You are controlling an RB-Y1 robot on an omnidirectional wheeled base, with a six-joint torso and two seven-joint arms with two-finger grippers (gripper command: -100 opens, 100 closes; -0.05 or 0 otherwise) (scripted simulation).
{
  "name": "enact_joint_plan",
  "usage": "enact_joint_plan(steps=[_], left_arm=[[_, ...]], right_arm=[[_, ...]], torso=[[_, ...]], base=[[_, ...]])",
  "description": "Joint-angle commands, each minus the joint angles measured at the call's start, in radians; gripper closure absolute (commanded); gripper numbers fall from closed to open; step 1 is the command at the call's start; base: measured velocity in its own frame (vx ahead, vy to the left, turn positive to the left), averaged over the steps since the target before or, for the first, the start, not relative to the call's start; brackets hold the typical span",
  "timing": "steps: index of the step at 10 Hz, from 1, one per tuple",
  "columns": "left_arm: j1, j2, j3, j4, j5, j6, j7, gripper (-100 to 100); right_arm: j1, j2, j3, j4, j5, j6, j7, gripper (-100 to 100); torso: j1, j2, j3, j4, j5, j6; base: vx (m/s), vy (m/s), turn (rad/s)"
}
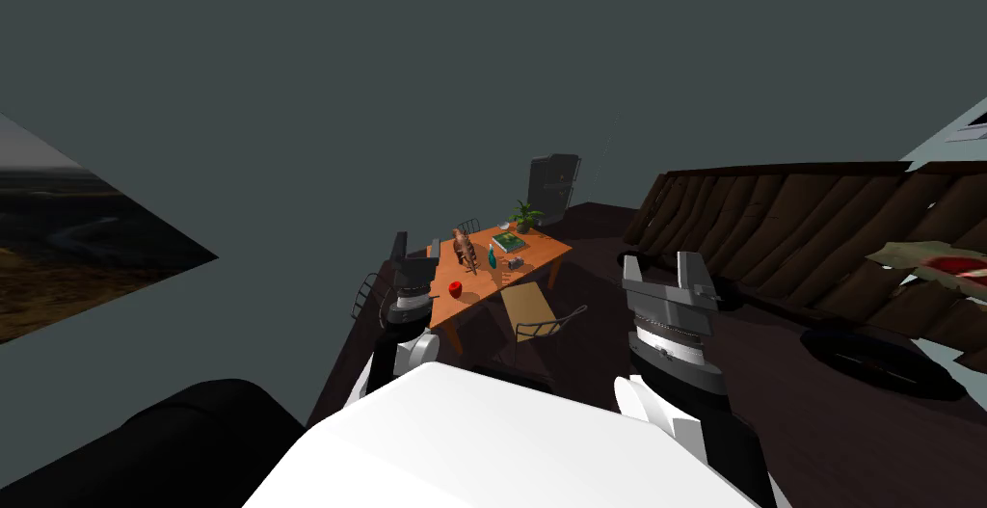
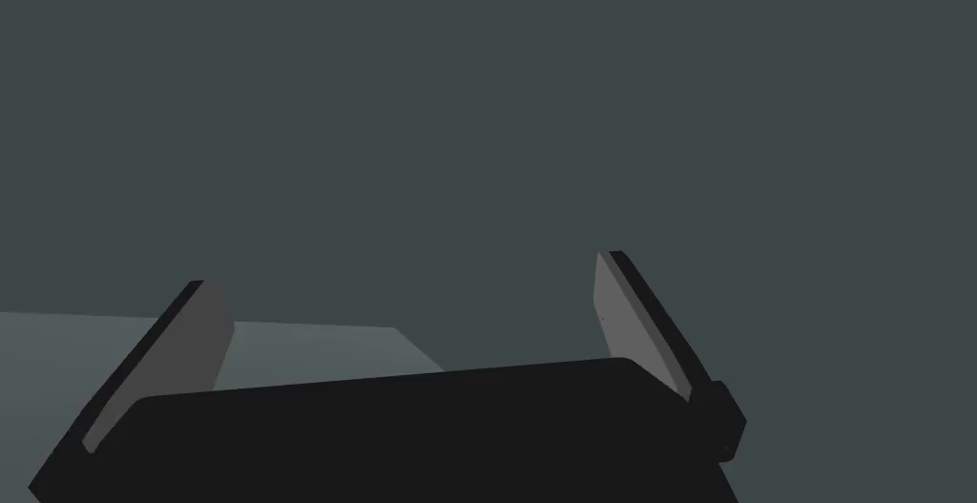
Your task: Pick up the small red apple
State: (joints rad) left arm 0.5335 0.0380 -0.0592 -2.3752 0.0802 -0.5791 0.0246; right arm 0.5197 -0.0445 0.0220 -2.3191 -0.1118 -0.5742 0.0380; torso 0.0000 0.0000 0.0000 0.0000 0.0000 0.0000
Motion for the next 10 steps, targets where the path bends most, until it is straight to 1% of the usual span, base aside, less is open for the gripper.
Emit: enact_joint_plan(steps=[1, 4, 6, 9, 10], left_arm=[[-0.012, 0.035, 0.008, 0.027, 0.004, 0.016, -0.005, -100], [-0.040, 0.078, 0.029, 0.088, 0.016, 0.051, -0.018, -100], [-0.064, 0.104, 0.049, 0.144, 0.027, 0.082, -0.031, -100], [-0.108, 0.136, 0.088, 0.239, 0.047, 0.134, -0.055, -100], [-0.108, 0.136, 0.088, 0.242, 0.047, 0.134, -0.055, -100]], right_arm=[[0.000, 0.000, 0.000, 0.000, 0.000, 0.000, 0.000, 0], [0.000, 0.000, 0.000, 0.000, 0.000, 0.000, 0.000, 0], [0.000, 0.000, 0.000, 0.000, 0.000, 0.000, 0.000, 0], [0.000, 0.000, 0.000, 0.000, 0.000, 0.000, 0.000, 0], [0.000, 0.000, 0.000, 0.000, 0.000, 0.000, 0.000, 0]], torso=[[0.000, 0.000, 0.000, 0.000, 0.000, 0.000], [-0.003, 0.001, 0.001, 0.000, -0.001, 0.000], [-0.003, 0.001, 0.001, 0.000, -0.001, 0.000], [-0.006, 0.003, 0.002, 0.001, -0.001, 0.000], [-0.006, 0.003, 0.002, 0.001, -0.001, 0.000]], base=[[-0.013, -0.027, -0.034], [-0.023, -0.051, -0.031], [-0.026, -0.065, -0.052], [-0.047, -0.092, -0.052], [-0.036, -0.071, -0.016]])
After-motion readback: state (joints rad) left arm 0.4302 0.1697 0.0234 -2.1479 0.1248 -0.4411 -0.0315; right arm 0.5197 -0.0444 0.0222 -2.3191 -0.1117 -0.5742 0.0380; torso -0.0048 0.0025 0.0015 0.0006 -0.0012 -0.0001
